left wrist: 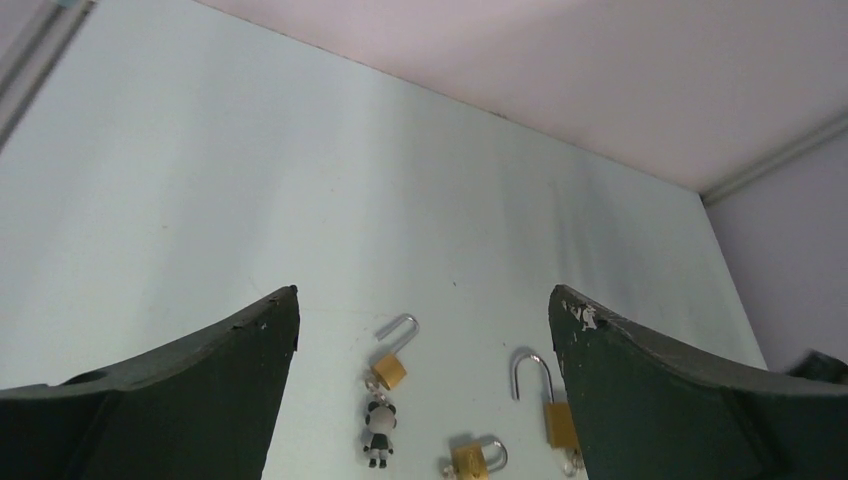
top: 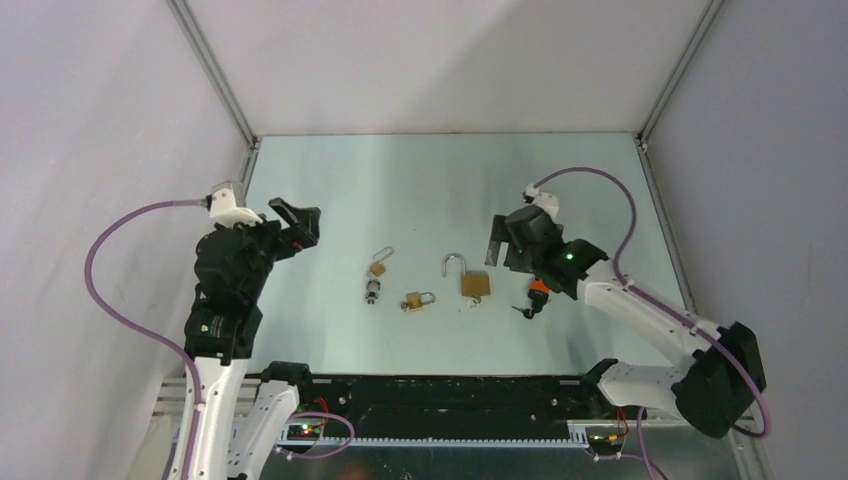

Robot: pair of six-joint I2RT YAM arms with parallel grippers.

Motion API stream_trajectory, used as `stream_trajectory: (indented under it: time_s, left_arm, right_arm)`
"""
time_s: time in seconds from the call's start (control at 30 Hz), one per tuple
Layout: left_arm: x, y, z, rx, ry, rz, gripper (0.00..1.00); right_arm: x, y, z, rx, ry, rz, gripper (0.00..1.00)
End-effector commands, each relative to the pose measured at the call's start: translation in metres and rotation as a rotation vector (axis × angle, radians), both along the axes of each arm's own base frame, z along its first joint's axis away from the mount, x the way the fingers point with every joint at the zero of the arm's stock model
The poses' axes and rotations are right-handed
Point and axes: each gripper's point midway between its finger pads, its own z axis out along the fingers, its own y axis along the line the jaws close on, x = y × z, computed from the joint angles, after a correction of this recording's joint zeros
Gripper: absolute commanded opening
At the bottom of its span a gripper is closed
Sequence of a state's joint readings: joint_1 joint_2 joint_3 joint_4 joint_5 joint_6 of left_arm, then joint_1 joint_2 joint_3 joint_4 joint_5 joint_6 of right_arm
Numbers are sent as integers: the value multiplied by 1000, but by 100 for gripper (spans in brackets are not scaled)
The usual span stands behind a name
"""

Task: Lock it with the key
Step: Pick up the lock from the center of the board.

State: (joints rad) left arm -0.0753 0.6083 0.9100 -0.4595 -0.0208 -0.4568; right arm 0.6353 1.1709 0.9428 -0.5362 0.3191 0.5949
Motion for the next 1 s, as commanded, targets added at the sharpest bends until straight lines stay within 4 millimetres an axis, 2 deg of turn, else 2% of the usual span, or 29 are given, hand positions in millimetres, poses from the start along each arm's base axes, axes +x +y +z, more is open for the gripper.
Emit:
stream_trajectory:
  time_s: [0.0,0.13,0.27,0.53,0.63,0.77,0.97]
  left_arm:
    - [-4,-24,2,43,-23,-166,98]
    - [-2,-21,-9,43,0,-146,98]
    - [0,-23,-18,39,25,-156,98]
    - [3,-22,-31,49,58,-152,98]
    - [5,-22,-33,56,63,-148,98]
    - [5,-20,-36,61,72,-142,98]
    - [6,-19,-39,64,77,-136,98]
  right_arm:
    - [0,8,-11,-49,9,-91,100]
    - [2,31,-43,-102,66,-63,100]
    - [9,53,-63,-156,110,21,100]
    - [11,74,-110,-259,240,58,99]
    - [10,81,-118,-256,262,61,96]
    - [8,81,-129,-245,303,50,94]
    - [2,84,-138,-220,352,49,81]
